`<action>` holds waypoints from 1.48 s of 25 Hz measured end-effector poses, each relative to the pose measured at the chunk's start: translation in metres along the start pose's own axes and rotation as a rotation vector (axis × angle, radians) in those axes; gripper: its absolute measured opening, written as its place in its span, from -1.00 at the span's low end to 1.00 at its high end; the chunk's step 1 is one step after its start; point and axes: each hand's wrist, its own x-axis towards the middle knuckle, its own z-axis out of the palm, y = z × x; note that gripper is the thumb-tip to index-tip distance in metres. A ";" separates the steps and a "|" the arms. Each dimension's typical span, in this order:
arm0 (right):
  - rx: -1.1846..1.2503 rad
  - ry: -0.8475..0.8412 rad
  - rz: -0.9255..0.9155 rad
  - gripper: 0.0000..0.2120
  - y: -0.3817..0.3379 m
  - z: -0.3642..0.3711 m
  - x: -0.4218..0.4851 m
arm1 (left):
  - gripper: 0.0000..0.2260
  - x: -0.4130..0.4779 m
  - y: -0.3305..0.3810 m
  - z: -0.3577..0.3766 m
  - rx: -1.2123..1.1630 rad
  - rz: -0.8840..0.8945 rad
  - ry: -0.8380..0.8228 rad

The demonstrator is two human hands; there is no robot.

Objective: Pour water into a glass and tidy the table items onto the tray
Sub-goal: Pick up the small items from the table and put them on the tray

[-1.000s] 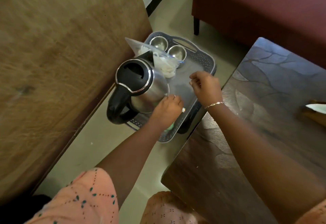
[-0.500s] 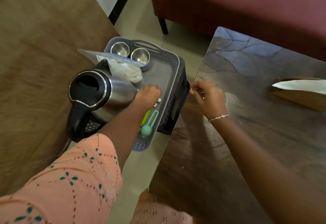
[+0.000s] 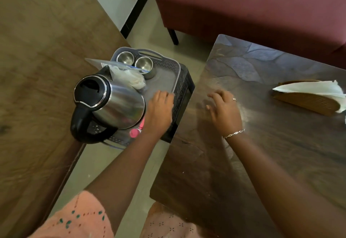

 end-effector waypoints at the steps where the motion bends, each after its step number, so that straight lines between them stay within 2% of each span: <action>1: -0.018 0.005 -0.020 -0.71 0.007 -0.006 -0.010 | -0.71 -0.009 0.019 0.001 -0.004 -0.007 0.014; 6: -0.171 0.014 -0.002 -0.63 0.063 -0.061 -0.072 | -0.47 -0.037 0.139 0.003 0.035 0.007 -0.067; 8: -0.199 0.006 0.021 -0.58 0.095 -0.085 -0.101 | -0.42 -0.038 0.188 0.004 -0.011 0.042 -0.089; 11: -0.232 0.031 0.089 -0.62 0.155 -0.121 -0.148 | -0.40 -0.033 0.266 0.006 -0.087 0.122 -0.134; 17: -0.291 0.115 0.303 -0.66 0.270 -0.196 -0.229 | -0.49 -0.014 0.416 0.017 -0.151 0.353 -0.231; 21: -0.289 0.159 0.451 -0.68 0.340 -0.237 -0.269 | -0.64 0.002 0.493 0.030 -0.146 0.472 -0.328; 24: -0.303 0.163 0.505 -0.66 0.387 -0.262 -0.283 | -0.76 0.011 0.529 0.041 -0.188 0.483 -0.417; 27: -0.345 0.165 0.536 -0.70 0.435 -0.277 -0.291 | -0.75 0.015 0.560 0.049 -0.205 0.513 -0.426; 32: -0.513 0.126 0.729 -0.74 0.487 -0.299 -0.338 | -0.77 0.012 0.625 0.057 -0.251 0.529 -0.448; 37: -0.497 0.109 0.703 -0.89 0.510 -0.303 -0.372 | -0.85 0.014 0.653 0.069 -0.151 0.488 -0.497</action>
